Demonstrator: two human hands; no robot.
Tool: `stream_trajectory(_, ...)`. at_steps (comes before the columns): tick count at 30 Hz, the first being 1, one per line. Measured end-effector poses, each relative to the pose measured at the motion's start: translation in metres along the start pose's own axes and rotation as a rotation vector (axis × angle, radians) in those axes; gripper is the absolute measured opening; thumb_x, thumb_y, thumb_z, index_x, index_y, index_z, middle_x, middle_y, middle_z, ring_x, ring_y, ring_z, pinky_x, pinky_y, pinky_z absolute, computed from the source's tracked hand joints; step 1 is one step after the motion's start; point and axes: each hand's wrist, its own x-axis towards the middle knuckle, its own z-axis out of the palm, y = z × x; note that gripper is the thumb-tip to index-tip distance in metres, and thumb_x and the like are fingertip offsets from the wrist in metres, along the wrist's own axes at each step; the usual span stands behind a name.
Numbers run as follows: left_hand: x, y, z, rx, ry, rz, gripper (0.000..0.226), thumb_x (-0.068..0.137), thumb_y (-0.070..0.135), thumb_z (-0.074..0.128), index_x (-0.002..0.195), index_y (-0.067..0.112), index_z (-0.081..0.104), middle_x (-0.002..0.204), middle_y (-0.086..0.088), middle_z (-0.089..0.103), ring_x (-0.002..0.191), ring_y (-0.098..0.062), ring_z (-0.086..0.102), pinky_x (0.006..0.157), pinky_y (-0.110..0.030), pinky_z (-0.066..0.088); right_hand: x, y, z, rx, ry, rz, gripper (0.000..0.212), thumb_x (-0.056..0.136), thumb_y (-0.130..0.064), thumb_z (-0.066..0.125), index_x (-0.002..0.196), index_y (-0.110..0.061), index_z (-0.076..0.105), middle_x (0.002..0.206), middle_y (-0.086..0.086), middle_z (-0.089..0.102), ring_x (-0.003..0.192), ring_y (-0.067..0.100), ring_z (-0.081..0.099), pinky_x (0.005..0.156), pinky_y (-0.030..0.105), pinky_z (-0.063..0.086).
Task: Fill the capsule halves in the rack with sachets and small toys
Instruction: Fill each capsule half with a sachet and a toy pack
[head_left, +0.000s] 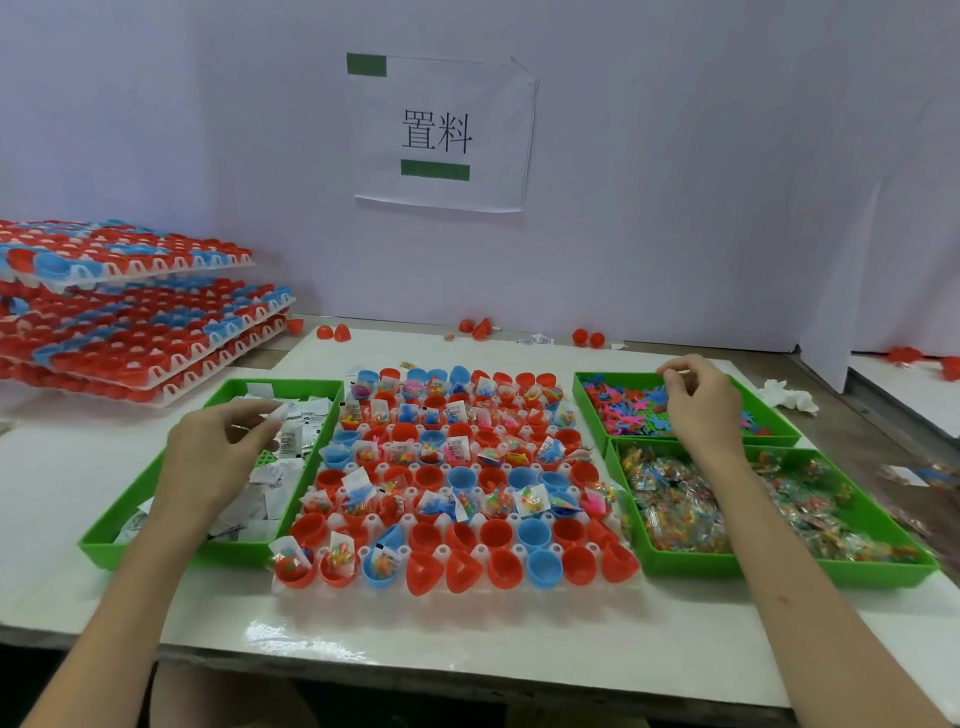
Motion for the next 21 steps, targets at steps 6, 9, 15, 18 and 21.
stream_trajectory(6, -0.005, 0.037, -0.009, -0.158, 0.204, 0.13, 0.029, 0.091, 0.013, 0.069, 0.119, 0.009, 0.07, 0.092, -0.003, 0.071, 0.072, -0.004, 0.067, 0.067, 0.002, 0.046, -0.003, -0.024, -0.008, 0.266, 0.044, 0.149, 0.021, 0.106, -0.016, 0.044, 0.101, -0.015, 0.064, 0.087, 0.005, 0.063, 0.05, 0.002, 0.062, 0.058, 0.023, 0.048)
stream_trajectory(9, -0.006, 0.07, -0.01, -0.286, 0.286, 0.137, 0.022, 0.092, 0.019, 0.068, 0.113, 0.013, 0.072, 0.09, -0.001, 0.073, 0.075, -0.004, 0.068, 0.069, -0.011, 0.053, -0.013, -0.07, -0.017, 0.533, 0.001, 0.105, 0.023, 0.106, -0.014, 0.044, 0.095, -0.016, 0.064, 0.075, 0.001, 0.055, 0.048, 0.002, 0.055, 0.056, 0.023, 0.048)
stream_trajectory(15, -0.041, 0.145, 0.007, -0.636, 0.271, 0.117, 0.012, 0.091, 0.023, 0.069, 0.087, 0.034, 0.072, 0.078, 0.01, 0.073, 0.077, -0.007, 0.07, 0.074, -0.023, 0.057, -0.079, -0.157, -0.029, 1.008, -0.099, -0.026, 0.026, 0.104, -0.015, 0.047, 0.091, -0.022, 0.069, 0.06, -0.007, 0.047, 0.045, 0.01, 0.042, 0.048, 0.023, 0.041)
stream_trajectory(18, -0.072, 0.165, 0.027, -0.838, 0.179, 0.026, 0.011, 0.09, 0.029, 0.068, 0.081, 0.028, 0.074, 0.074, 0.008, 0.072, 0.072, -0.005, 0.069, 0.074, -0.024, 0.056, -0.113, -0.172, -0.023, 1.1, -0.164, 0.023, 0.028, 0.103, -0.015, 0.048, 0.089, -0.023, 0.07, 0.059, -0.006, 0.047, 0.041, 0.009, 0.039, 0.044, 0.023, 0.037)
stream_trajectory(21, -0.101, 0.177, 0.047, -1.074, 0.026, -0.137, 0.013, 0.086, 0.028, 0.068, 0.077, 0.027, 0.077, 0.072, 0.004, 0.071, 0.071, -0.009, 0.069, 0.072, -0.024, 0.057, -0.132, -0.171, -0.015, 1.006, -0.276, 0.039, 0.018, 0.096, -0.032, 0.056, 0.093, -0.023, 0.07, 0.059, -0.006, 0.049, 0.041, 0.009, 0.041, 0.042, 0.02, 0.038)
